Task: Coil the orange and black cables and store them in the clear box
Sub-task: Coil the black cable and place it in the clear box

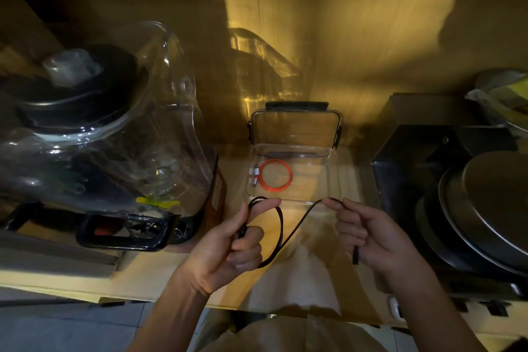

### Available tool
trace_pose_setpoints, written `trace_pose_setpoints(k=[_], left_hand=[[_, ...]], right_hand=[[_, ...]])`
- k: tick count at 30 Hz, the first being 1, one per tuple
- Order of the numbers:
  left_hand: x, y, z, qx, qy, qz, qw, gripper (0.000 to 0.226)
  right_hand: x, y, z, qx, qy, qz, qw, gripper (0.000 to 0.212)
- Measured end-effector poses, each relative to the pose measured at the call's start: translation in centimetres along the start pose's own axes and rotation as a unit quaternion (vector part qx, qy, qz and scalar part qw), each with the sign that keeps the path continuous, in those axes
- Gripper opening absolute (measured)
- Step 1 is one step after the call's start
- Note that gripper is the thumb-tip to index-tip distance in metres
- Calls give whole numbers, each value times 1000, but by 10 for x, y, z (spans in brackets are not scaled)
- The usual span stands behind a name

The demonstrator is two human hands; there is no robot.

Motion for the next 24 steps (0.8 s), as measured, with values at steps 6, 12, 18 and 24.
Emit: trace_pose_setpoints(k=[6, 12, 18, 24], left_hand=[[-10, -3, 4, 3, -49, -36, 998, 61], [-20, -4, 6, 25, -124, -73, 989, 55], [-29, -5, 8, 50, -179, -107, 977, 48], [-31, -7, 7, 79, -231, -97, 965, 40]], right_hand=[[0, -7, 16, 24, 11, -38, 999, 67], [6, -11, 27, 89, 50, -51, 993, 19], [8, -10, 39, 89, 178, -50, 979, 14], [13, -7, 53, 67, 314, -65, 945, 12]])
Point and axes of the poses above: each hand's wrist, its own y-axis away from the middle knuckle, its own z-axis out of the palm, x = y × z, the point moved 8 cm from there along -y, towards the middle knuckle, and after that the axes turned 12 degrees about -x, right-handed, at the moved point
